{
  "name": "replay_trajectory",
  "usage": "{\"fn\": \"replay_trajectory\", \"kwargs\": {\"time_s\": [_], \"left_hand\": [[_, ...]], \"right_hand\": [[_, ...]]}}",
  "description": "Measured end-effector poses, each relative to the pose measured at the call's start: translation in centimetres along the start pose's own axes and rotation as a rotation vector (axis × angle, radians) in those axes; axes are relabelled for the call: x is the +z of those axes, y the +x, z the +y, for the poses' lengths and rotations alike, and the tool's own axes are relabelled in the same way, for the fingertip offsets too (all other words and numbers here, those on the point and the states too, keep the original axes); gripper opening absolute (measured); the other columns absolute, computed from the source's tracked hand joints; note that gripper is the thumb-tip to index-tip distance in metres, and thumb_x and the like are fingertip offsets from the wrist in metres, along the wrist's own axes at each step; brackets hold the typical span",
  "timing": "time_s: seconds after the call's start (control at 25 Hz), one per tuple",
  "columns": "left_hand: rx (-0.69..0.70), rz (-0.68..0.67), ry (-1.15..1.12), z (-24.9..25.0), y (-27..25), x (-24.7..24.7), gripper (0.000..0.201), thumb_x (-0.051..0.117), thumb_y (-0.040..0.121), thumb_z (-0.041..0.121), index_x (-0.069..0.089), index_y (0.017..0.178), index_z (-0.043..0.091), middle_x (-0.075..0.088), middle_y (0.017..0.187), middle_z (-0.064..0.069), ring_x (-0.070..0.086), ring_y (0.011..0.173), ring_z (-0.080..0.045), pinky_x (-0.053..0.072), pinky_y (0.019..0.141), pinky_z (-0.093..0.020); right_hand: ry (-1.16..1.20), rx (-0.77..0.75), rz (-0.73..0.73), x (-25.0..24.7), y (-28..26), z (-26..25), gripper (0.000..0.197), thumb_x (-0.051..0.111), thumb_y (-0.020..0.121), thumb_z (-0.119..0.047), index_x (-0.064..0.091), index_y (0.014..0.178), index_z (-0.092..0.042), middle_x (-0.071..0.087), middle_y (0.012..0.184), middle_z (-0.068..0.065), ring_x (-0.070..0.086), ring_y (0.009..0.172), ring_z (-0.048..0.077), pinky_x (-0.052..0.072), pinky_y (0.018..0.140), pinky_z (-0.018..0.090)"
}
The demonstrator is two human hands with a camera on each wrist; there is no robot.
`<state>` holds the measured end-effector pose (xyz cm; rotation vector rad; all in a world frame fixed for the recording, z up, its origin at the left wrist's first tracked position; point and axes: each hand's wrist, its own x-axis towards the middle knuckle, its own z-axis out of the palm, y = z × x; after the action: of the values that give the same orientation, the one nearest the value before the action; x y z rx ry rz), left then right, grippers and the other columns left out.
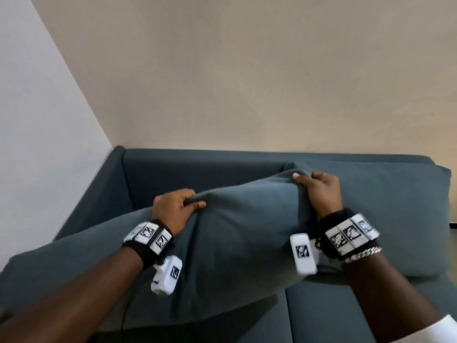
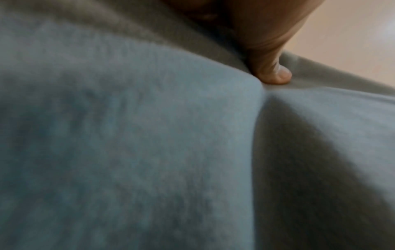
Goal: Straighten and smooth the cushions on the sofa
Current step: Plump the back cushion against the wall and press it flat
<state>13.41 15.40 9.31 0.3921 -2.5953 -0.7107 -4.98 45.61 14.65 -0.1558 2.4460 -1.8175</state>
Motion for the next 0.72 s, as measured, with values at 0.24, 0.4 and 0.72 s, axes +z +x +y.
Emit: {"fn": "replay_trajectory", "kwargs": {"time_s": [0.24,0.4,0.72], "left_hand": [[-0.082,0.165,-0.582,1.5,1.4,-6.7,0.043,0.074,0.088,0.031,0.051,0.064,0.003,0.042,0.059,0.003,0.037,0.057,-0.007,0.032,0.054,-0.026],[-0.244,0.144,-0.632,-3.7,-0.7,-6.8,0.035,0.071,0.081,0.046,0.071,0.081,0.012,0.067,0.072,0.000,0.056,0.067,-0.012,0.047,0.068,-0.033],[-0.353,0.432,-1.157,-1.4,-6.5,-14.3,0.055,0.032,0.112,0.028,0.083,0.091,0.029,0.077,0.103,0.005,0.070,0.103,-0.005,0.057,0.090,-0.023]], "right_hand": [[0.244,-0.419,-0.314,-1.0,-5.5,-19.3,0.020,0.068,0.096,-0.016,0.075,0.080,-0.005,0.071,0.073,0.012,0.063,0.067,0.017,0.048,0.060,0.027],[0.015,-0.753,-0.515,7.2,-8.7,-22.9,0.032,0.062,0.100,-0.029,0.073,0.125,-0.012,0.073,0.127,0.006,0.065,0.120,0.010,0.049,0.107,0.032],[-0.145,-0.768,-0.796,25.5,-19.6,-16.7,0.060,0.061,0.096,-0.004,0.044,0.154,-0.006,0.054,0.152,0.011,0.046,0.139,0.016,0.027,0.117,0.012]]}}
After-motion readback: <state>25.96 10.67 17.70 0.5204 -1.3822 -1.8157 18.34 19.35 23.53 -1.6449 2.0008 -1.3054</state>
